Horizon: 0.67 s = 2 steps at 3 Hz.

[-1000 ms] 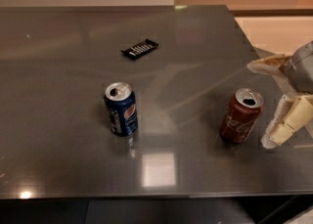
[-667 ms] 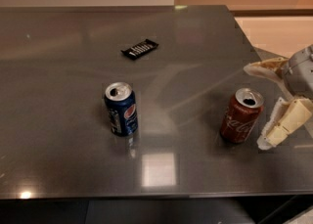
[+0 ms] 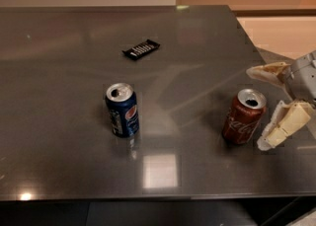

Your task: Knock coke can over

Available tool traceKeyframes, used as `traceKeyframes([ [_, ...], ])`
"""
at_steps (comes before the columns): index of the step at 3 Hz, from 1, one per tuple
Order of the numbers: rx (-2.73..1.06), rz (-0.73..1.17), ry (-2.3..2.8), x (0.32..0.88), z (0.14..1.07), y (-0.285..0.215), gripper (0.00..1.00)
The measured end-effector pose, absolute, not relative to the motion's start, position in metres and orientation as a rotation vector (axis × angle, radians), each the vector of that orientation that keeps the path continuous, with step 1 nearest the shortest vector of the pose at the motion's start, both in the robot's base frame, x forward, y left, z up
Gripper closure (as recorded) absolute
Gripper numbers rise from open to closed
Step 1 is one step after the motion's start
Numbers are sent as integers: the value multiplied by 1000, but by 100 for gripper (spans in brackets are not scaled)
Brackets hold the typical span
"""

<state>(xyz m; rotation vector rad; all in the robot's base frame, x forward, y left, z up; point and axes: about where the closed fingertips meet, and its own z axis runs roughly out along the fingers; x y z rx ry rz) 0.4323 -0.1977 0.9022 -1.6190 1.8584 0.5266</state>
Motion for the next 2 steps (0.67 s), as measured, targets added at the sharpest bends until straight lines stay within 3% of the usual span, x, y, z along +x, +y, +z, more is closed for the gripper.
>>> traceKeyframes([
  [2,-1619,571,1851,429,894,-196,42],
])
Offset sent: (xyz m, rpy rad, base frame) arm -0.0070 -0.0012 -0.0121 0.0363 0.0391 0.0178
